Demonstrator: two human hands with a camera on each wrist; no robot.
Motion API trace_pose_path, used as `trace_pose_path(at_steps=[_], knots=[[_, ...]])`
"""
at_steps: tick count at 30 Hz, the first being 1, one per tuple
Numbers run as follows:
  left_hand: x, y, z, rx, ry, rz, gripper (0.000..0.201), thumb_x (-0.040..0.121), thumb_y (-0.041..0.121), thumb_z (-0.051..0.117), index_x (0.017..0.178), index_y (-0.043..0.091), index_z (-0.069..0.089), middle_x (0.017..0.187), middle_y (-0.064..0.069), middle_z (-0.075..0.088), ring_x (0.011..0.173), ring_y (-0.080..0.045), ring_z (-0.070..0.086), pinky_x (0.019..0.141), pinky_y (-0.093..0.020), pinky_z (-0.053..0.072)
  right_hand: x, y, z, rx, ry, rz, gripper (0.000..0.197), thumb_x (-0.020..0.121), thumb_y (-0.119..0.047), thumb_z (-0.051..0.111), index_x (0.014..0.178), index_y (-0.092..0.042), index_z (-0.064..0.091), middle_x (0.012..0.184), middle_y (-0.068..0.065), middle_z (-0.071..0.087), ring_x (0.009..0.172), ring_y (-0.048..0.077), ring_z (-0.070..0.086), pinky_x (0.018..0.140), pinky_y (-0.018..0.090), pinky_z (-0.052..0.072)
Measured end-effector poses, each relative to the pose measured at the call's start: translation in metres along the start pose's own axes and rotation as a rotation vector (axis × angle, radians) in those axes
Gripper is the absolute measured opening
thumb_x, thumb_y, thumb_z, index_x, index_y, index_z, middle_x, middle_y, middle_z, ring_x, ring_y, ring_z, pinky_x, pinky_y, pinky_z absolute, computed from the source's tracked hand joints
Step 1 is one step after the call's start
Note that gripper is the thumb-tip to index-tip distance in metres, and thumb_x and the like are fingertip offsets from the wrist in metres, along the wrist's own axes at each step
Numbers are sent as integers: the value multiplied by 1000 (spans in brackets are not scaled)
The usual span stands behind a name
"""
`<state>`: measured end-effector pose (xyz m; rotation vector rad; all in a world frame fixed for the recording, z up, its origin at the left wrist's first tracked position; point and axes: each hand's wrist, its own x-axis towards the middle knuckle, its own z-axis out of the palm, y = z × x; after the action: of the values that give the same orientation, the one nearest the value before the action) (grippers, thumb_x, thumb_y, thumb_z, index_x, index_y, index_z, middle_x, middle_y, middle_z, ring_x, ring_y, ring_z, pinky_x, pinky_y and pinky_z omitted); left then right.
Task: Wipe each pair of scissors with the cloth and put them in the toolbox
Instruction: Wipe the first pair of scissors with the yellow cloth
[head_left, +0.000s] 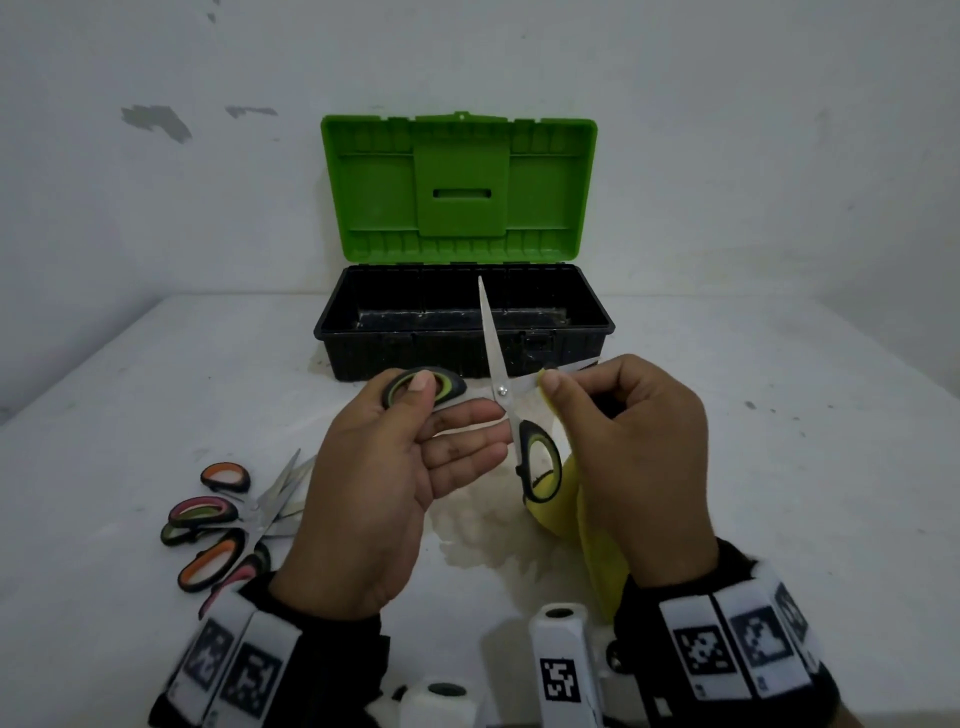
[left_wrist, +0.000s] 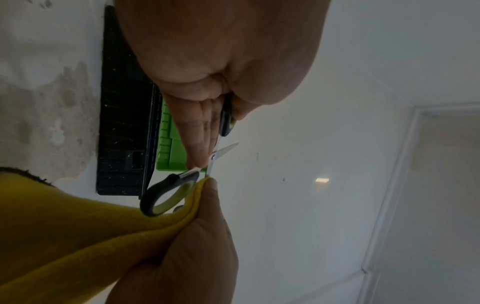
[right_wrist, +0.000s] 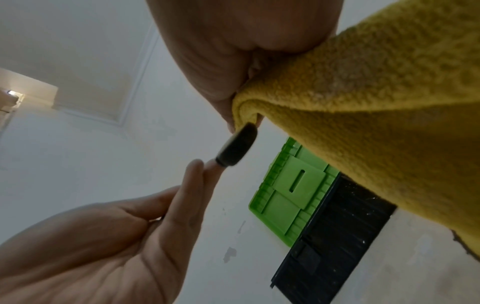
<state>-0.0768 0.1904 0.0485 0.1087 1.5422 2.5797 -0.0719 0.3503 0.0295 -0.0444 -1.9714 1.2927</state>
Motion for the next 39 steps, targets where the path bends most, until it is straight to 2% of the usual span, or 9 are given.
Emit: trace_pose_path(at_steps=[4, 10, 14, 17, 20, 25, 30, 36, 39], knots=[[1, 1, -1, 7, -14, 3, 28, 105, 20, 38, 114, -2, 52, 90, -26, 74, 82, -37, 75, 63, -35, 61, -6, -4, 6, 2, -115, -23, 11, 85, -22, 76, 79, -15, 72, 73, -9, 71, 69, 8, 67, 62, 18, 53], [4, 2, -1, -18, -22, 21, 24, 105, 19, 39, 109, 1, 52, 90, -28, 73, 84, -39, 75, 64, -36, 61, 4, -3, 3, 19, 21, 9, 14, 84, -21, 77, 73, -16, 71, 69, -12, 69, 66, 4, 64, 58, 9, 45], [7, 5, -3, -7, -25, 28, 24, 105, 20, 38, 105, 2, 54, 90, -27, 74, 82, -38, 75, 63, -35, 61, -1, -9, 9, 21, -67, -25, 12, 84, -22, 77, 75, -16, 71, 71, -10, 70, 67, 8, 67, 60, 17, 51], [8, 6, -4, 5, -20, 38, 24, 105, 20, 38, 104, 2, 54, 88, -27, 74, 81, -37, 75, 63, -35, 61, 6, -7, 4, 6, -28, 15, 13, 84, -23, 77, 74, -18, 71, 70, -11, 70, 68, 3, 65, 58, 9, 46], [9, 8, -5, -1, -12, 51, 24, 105, 20, 38, 107, 1, 53, 88, -26, 74, 81, -37, 75, 63, -35, 61, 16, -7, -2, -22, 35, 35, 15, 84, -26, 77, 73, -18, 69, 67, -14, 66, 65, -2, 61, 57, 5, 42], [8, 6, -1, 22, -21, 76, 24, 105, 19, 39, 109, 1, 52, 89, -26, 74, 84, -38, 75, 66, -37, 61, 8, -16, 11, -10, -12, -9, 17, 84, -24, 77, 72, -15, 69, 64, -9, 66, 62, 6, 61, 54, 9, 43], [7, 2, -1, 71, -13, 115, 23, 105, 19, 40, 106, 1, 53, 89, -25, 74, 86, -39, 74, 68, -38, 61, 17, -7, 7, -17, 78, 52, 19, 84, -26, 77, 69, -18, 67, 62, -12, 63, 59, 0, 58, 54, 7, 40], [7, 3, 1, 86, -18, 146, 21, 104, 19, 40, 100, 3, 52, 88, -24, 75, 86, -39, 74, 69, -39, 61, 5, -18, 15, 28, -29, 18, 16, 85, -24, 76, 72, -16, 69, 64, -9, 67, 62, 6, 63, 54, 10, 44], [8, 1, 1, 98, -17, 145, 20, 104, 19, 40, 98, 5, 52, 89, -25, 74, 86, -40, 74, 70, -41, 61, 12, -10, 12, -1, 30, 42, 17, 85, -26, 76, 72, -17, 69, 64, -11, 66, 62, 3, 62, 54, 8, 42]])
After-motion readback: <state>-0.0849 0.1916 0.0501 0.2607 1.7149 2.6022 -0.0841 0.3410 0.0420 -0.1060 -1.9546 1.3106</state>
